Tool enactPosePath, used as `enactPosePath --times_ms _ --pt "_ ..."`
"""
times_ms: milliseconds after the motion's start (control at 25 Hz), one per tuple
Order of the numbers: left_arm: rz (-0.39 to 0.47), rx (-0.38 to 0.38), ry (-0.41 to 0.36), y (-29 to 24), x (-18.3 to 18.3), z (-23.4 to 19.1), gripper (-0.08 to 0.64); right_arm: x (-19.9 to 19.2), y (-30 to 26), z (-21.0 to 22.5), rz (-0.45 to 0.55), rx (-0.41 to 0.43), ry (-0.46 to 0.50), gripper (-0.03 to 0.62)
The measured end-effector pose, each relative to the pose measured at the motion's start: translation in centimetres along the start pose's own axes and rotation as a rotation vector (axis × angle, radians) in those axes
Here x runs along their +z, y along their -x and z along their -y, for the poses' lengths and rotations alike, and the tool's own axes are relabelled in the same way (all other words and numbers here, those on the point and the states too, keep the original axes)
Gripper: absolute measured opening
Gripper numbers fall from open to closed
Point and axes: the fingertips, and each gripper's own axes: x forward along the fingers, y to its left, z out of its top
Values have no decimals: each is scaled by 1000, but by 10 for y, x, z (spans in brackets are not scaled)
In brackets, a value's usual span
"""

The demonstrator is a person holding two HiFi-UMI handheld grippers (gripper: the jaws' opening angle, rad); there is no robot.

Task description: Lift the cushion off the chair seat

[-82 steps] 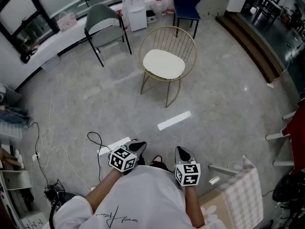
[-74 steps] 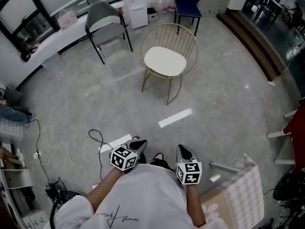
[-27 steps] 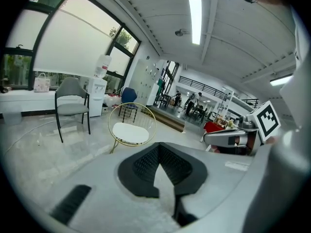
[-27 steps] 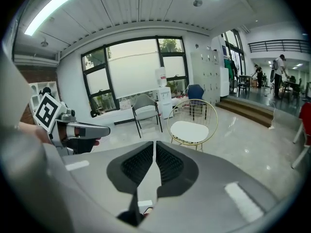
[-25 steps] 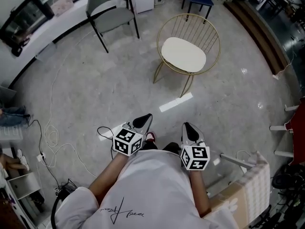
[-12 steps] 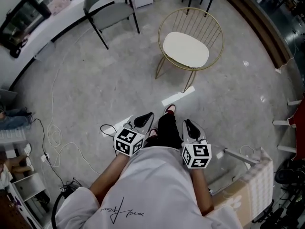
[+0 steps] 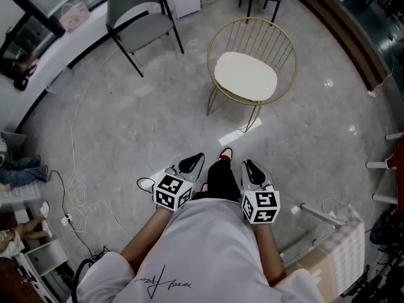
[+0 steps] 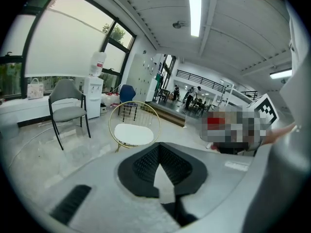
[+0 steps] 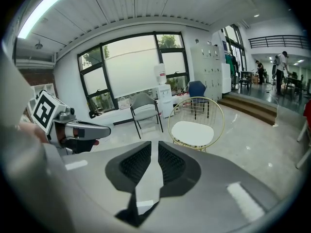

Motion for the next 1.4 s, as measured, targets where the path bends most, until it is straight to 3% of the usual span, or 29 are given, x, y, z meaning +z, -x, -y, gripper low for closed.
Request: enactPosePath --times_ms 1000,1400 --pt "-55 -36 -23 -131 102 -38 -2 85 -84 115 -12 -40 -73 29" --pt "-26 -29 -58 -175 129 -45 -2 101 -120 141 -49 -27 -11 28"
